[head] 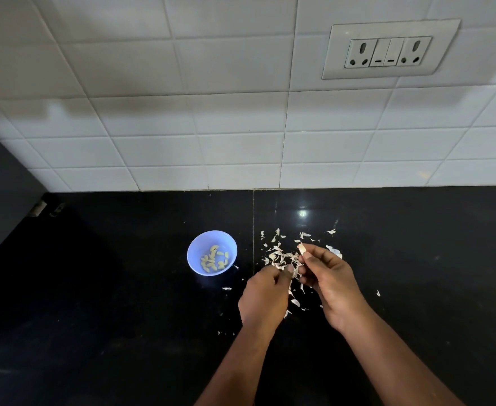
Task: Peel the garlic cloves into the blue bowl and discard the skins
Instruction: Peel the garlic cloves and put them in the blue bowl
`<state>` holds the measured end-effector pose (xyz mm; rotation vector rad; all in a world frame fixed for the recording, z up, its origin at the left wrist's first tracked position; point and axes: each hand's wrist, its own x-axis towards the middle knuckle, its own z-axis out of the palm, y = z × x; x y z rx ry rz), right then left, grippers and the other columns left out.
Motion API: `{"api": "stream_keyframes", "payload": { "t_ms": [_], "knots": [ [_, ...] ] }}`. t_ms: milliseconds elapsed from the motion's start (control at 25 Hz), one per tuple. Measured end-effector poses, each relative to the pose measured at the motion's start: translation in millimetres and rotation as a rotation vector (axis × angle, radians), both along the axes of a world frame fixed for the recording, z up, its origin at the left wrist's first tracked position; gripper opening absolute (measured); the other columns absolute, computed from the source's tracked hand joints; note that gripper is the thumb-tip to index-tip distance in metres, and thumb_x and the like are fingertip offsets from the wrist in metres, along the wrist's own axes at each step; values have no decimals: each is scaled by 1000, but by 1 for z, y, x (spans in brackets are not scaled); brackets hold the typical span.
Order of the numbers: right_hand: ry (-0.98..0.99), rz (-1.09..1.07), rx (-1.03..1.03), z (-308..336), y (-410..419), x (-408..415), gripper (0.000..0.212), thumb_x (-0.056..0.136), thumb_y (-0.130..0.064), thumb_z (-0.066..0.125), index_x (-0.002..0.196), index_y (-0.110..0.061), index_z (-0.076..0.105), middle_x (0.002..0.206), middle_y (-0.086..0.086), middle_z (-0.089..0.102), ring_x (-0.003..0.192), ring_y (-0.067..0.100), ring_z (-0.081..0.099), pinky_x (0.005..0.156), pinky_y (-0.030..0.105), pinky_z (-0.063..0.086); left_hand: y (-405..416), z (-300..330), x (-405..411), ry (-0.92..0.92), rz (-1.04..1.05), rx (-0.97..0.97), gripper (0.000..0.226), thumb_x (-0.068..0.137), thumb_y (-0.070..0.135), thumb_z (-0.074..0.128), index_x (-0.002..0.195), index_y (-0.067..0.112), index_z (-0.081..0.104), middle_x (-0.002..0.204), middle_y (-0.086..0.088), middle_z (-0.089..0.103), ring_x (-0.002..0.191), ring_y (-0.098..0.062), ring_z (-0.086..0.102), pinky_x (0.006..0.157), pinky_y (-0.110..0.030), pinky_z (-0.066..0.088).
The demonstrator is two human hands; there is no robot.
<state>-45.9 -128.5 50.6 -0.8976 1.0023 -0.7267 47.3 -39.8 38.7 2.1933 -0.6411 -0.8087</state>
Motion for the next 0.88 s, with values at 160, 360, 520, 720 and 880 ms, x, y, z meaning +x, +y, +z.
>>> {"api": "stream_keyframes", "payload": {
  "t_ms": [160, 360, 520, 720, 880],
  "knots": [
    [93, 44, -143, 2, 1, -5, 19, 100, -1, 63, 108, -11, 77, 81, 2, 73, 65, 8, 64, 59, 21, 56, 0, 6, 11, -63, 36, -36, 19, 89, 49, 75, 94, 35, 63, 91, 20, 69, 83, 4, 63, 71, -29, 50],
    [287, 152, -392, 0, -6, -16, 18, 100, -15, 67, 107, -26, 80, 85, -4, 77, 75, 7, 67, 78, 29, 57, -3, 3, 14, 109, 104, -214, 22, 83, 43, 82, 92, 35, 64, 87, 19, 70, 80, -2, 66, 77, -37, 57],
    [282, 188, -432, 4, -10, -22, 16, 100, -16, 68, 104, -27, 79, 89, 5, 76, 76, 13, 66, 78, 36, 58, -5, 7, 16, 218, 62, -354, 12, 98, 30, 70, 105, 40, 75, 97, 20, 75, 91, 0, 70, 89, -35, 60],
    [200, 255, -360, 9, -12, -27, 14, 100, -10, 66, 101, -16, 78, 82, 2, 75, 73, 13, 64, 70, 31, 58, -5, 21, 9, 519, 69, -461, 18, 101, 34, 68, 103, 22, 81, 91, 3, 78, 78, -6, 66, 60, -27, 55],
    [139, 263, -286, 9, -11, -28, 15, 101, -8, 65, 102, -13, 79, 81, 5, 73, 73, 17, 62, 68, 29, 58, -5, 21, 8, 606, 99, -471, 8, 93, 24, 78, 99, 18, 82, 91, -2, 77, 80, -11, 66, 54, -27, 49]
  ]
}}
